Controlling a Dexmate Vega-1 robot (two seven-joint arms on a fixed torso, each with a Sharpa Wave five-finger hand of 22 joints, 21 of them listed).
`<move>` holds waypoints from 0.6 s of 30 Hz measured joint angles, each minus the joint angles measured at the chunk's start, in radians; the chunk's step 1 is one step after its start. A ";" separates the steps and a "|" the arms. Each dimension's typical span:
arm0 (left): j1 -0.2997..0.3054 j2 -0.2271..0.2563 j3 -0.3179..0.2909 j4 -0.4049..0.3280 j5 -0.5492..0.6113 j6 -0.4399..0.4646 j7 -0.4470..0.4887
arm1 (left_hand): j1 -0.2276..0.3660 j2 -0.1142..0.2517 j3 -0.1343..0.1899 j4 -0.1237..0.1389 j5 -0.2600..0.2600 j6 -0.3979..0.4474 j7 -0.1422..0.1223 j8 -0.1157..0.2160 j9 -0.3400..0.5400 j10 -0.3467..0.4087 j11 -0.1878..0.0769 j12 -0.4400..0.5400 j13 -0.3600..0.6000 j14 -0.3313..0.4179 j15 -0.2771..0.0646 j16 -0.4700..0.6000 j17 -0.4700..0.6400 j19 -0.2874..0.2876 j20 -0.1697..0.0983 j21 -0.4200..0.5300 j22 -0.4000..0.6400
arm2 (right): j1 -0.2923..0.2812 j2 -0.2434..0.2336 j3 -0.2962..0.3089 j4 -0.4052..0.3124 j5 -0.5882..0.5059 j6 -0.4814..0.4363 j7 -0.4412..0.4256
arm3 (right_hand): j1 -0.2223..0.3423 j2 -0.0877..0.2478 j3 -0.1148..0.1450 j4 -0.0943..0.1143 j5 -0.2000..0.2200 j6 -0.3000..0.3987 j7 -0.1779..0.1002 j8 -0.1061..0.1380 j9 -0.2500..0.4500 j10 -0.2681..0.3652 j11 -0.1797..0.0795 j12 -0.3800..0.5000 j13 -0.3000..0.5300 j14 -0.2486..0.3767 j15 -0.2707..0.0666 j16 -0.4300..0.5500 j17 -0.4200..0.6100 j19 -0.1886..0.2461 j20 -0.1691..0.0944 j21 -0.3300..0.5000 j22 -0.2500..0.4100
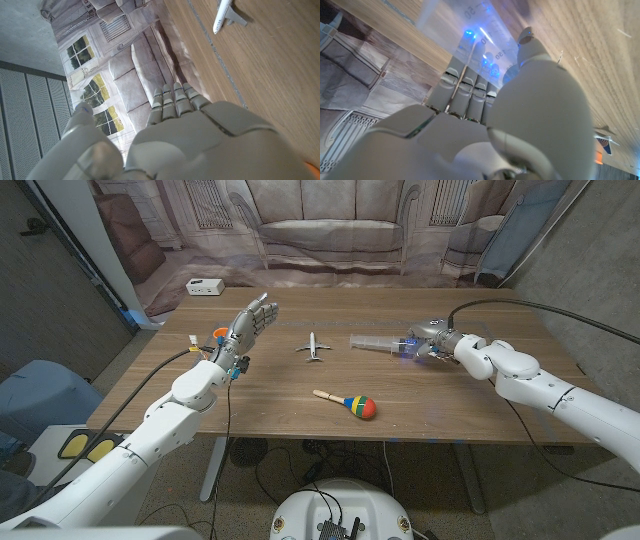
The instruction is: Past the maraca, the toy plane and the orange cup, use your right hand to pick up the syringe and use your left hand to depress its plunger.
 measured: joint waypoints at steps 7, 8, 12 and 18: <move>0.000 0.003 0.000 -0.005 0.001 0.000 0.000 | 0.000 0.000 0.000 0.000 0.000 0.000 0.000 0.000 0.000 0.000 0.000 0.000 0.000 0.000 0.000 0.000 0.000 0.000 0.000 0.000 0.000 | -0.019 -0.003 0.023 -0.011 0.040 0.000 -0.033 | 0.000 0.000 -0.001 0.001 0.003 0.014 0.000 -0.003 0.000 0.012 -0.005 -0.008 0.000 0.016 -0.016 -0.003 0.004 0.025 -0.025 0.004 0.000; 0.000 0.003 0.000 -0.005 0.001 0.000 0.000 | 0.000 0.000 0.000 0.000 0.000 0.000 0.000 0.000 0.000 0.000 0.000 0.000 0.000 0.000 0.000 0.000 0.000 0.000 0.000 0.000 0.000 | -0.021 -0.003 0.025 -0.012 0.040 0.000 -0.033 | 0.000 0.000 -0.001 0.001 0.004 0.014 0.000 -0.003 0.000 0.016 -0.002 -0.008 0.000 0.020 -0.020 -0.003 0.005 0.031 -0.031 0.004 0.001; 0.000 0.005 0.000 -0.010 0.002 0.002 0.000 | 0.000 0.000 0.000 0.000 0.000 0.004 -0.004 0.000 0.000 0.000 0.000 0.000 0.000 0.000 0.000 0.000 0.000 0.000 0.000 0.000 0.000 | -0.029 -0.003 0.034 -0.017 0.061 -0.003 -0.042 | 0.000 0.000 -0.001 0.001 0.007 0.014 0.000 -0.005 -0.003 0.019 -0.002 -0.008 0.000 0.028 -0.022 -0.003 0.009 0.032 -0.032 0.012 0.001; 0.000 0.007 0.000 -0.012 0.003 0.007 0.000 | 0.000 0.000 0.000 0.000 0.000 0.004 -0.004 0.000 0.000 0.000 0.000 0.000 0.000 0.000 0.000 0.000 0.000 0.000 0.000 0.000 0.000 | -0.039 -0.003 0.047 -0.020 0.088 -0.006 -0.047 | 0.000 0.000 0.001 -0.001 0.008 0.014 0.000 -0.016 -0.005 0.026 0.005 -0.011 0.000 0.041 -0.027 -0.006 0.014 0.045 -0.045 0.015 0.001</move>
